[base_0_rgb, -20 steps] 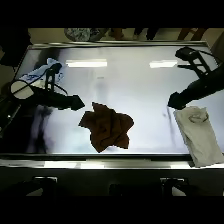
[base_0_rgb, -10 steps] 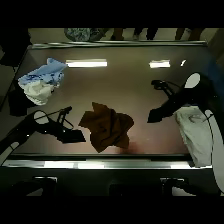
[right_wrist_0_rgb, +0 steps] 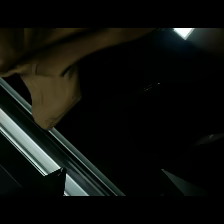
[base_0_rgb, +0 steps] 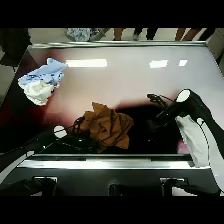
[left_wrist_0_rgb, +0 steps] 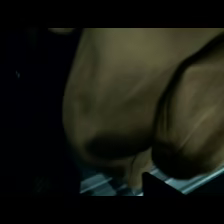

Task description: Fold the shirts.

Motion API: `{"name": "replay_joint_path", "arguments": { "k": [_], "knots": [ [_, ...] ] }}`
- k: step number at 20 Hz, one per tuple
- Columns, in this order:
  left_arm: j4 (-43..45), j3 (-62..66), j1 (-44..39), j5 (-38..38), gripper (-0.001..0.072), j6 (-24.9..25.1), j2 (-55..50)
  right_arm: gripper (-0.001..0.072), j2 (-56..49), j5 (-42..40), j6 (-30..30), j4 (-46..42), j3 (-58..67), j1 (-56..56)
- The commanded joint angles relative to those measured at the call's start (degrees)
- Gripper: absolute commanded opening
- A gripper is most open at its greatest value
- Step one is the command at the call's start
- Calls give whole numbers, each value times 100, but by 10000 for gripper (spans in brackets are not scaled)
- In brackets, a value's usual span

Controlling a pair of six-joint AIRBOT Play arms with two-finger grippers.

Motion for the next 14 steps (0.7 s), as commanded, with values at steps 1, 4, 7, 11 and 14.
{"name": "replay_joint_path", "arguments": {
  "k": [1, 4, 7, 11, 14],
  "knots": [
    [-258, -26, -249, 975, 376, -352, -50, 709, -17, -442, 37, 240, -114, -2],
    [-157, -26, -247, 1207, 32, -470, -74, 710, -278, -667, 125, 538, -118, -2],
    [-28, -26, -190, 1060, 31, -426, -46, 710, -697, -1005, 133, 1298, -116, -2],
    [175, -22, -190, 868, 31, -426, -31, 708, -1110, -1711, 138, 2105, -116, 85],
    [175, -20, -188, 868, 32, -426, -31, 707, -1335, -2275, 136, 2288, -116, 455]
  ]
}}
